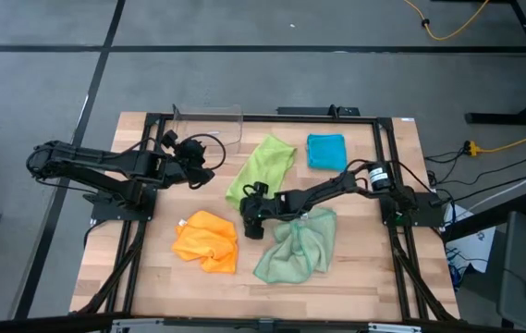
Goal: Fold microfiber towels
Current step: Fold the light green towel
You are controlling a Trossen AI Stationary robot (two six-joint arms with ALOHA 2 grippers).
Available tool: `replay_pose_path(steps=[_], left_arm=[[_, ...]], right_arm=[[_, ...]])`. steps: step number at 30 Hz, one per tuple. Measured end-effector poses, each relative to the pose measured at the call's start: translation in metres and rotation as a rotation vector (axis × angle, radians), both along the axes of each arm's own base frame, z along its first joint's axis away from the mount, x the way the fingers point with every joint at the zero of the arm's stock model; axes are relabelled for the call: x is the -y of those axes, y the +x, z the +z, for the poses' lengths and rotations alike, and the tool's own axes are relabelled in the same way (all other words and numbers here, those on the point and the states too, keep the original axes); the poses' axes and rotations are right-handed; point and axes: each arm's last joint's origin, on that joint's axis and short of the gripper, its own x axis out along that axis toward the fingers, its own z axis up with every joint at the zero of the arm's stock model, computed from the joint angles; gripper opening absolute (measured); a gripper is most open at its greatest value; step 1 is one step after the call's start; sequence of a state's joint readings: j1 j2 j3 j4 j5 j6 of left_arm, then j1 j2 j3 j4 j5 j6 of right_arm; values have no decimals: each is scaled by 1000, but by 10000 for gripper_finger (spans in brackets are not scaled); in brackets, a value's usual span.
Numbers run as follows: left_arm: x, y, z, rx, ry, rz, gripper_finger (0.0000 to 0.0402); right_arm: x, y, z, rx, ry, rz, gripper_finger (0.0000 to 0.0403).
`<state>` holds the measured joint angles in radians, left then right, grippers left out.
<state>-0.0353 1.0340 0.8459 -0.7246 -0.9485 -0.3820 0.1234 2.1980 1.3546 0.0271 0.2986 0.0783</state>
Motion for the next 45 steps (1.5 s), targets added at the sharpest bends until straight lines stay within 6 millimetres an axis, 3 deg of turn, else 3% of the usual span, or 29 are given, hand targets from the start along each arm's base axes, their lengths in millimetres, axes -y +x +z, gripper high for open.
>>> replay_pose_path(steps=[7, 17, 25, 31, 35, 39, 45], left_arm=[[0, 0, 0, 1, 0, 0, 74], [0, 0, 0, 3, 0, 0, 74], [0, 0, 0, 4, 0, 1, 74], [0, 1, 0, 28, -21, 2, 74], [4, 9, 1, 128, -192, -91, 74], [13, 24, -15, 38, -304, -231, 74], [26, 58, -66, 7, -319, -282, 74]], right_arm=[[-18, 0, 0, -21, -80, 77, 149], [0, 0, -1, -26, -22, -42, 85], [-1, -6, -4, -113, -51, -45, 11], [-8, -19, -1, -225, -122, -58, 5], [-13, -28, 7, -275, -117, -58, 5], [-19, -39, 15, -336, -77, -77, 3], [-26, -45, 17, -356, -29, -117, 3]])
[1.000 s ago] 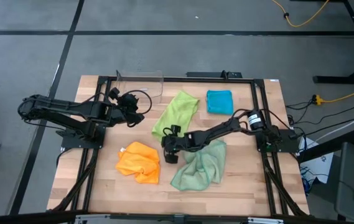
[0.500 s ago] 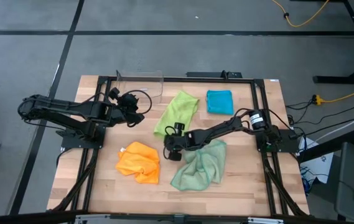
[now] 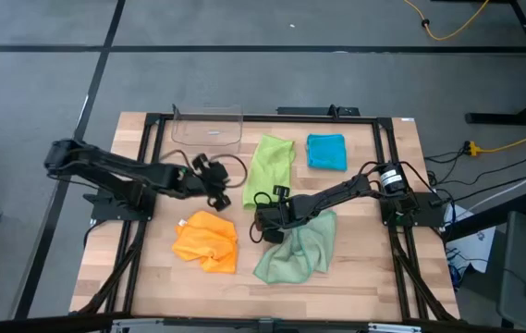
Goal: Fold microfiber towels
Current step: Fold the light green towel
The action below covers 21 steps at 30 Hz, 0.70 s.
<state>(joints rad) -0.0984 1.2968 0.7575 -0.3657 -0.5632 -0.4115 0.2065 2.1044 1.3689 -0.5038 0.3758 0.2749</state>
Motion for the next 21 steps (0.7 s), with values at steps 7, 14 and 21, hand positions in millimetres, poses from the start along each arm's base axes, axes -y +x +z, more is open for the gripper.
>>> replay_pose_path(steps=[7, 14, 21], left_arm=[[19, 26, -39, -37, 4, -64, 74], [45, 49, -74, -19, 74, -167, 74], [50, 57, -91, -21, 117, -198, 74]], right_arm=[[-9, -1, 0, 6, 9, 11, 3], [-9, -1, 0, 17, 23, -10, 3], [-9, -1, 1, 22, 25, -11, 3]])
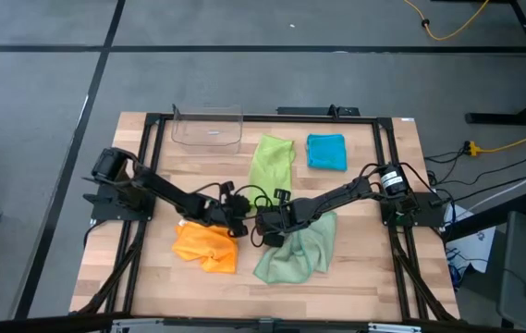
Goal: Fold microfiber towels
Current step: Fold the light green towel
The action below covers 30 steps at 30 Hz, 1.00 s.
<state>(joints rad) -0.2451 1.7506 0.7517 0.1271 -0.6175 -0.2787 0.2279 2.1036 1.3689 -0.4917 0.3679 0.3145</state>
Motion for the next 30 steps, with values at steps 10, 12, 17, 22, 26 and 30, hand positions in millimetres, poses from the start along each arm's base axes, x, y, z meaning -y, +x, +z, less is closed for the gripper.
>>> replay_pose_path(steps=[10, 12, 17, 22, 26, 30], left_arm=[[-5, 1, -4, -18, 4, 15, 74], [-8, 1, -4, -23, 2, 20, 74], [-13, -1, -7, -67, -26, 12, 74], [-13, 0, -7, -73, -57, -11, 74], [-13, 0, -7, -75, -65, -18, 74], [-14, -1, -8, -81, -44, 0, 63]], right_arm=[[0, 1, 0, 9, 2, -4, 3], [0, 1, 0, 13, 7, -13, 3], [0, 1, 0, 15, 8, -17, 3], [0, 1, 0, 16, 8, -17, 3], [0, 1, 0, 16, 7, -17, 3], [0, 1, 1, 16, 7, -18, 3]])
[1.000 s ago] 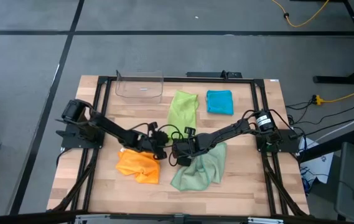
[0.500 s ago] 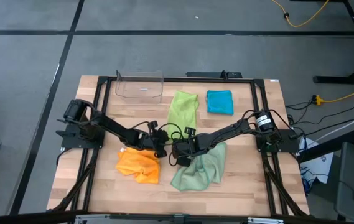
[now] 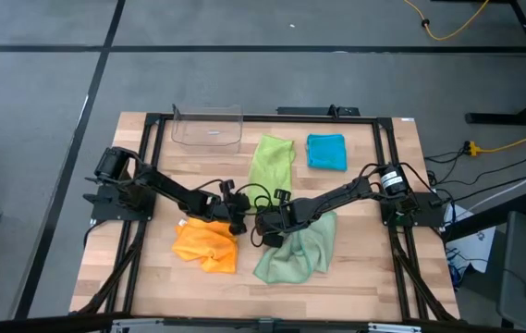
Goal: Fold microfiber towels
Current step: Fold the light green towel
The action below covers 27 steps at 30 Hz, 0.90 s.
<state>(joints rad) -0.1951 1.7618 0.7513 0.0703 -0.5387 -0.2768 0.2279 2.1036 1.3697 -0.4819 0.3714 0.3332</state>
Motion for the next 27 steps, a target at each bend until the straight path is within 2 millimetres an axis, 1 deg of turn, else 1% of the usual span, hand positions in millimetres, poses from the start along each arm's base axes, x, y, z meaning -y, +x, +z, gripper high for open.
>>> replay_pose_path(steps=[5, 10, 17, 20, 22, 27], left_arm=[[1, -2, -1, -15, 3, 1, 8], [4, -6, -1, -13, 33, 70, 1], [4, -12, -3, -5, -27, 193, 0], [4, -13, -3, 14, -18, 237, 0], [5, -17, 1, 26, 13, 271, 0], [6, -26, 14, 62, 31, 341, 0]], right_arm=[[0, 0, 0, 0, -1, 0, 4], [0, 0, 0, 7, 10, -28, 4], [1, -1, 0, 13, 29, -75, 4], [1, -1, 0, 17, 36, -92, 4], [1, 0, 0, 25, 38, -103, 4], [2, 0, 0, 29, 42, -119, 4]])
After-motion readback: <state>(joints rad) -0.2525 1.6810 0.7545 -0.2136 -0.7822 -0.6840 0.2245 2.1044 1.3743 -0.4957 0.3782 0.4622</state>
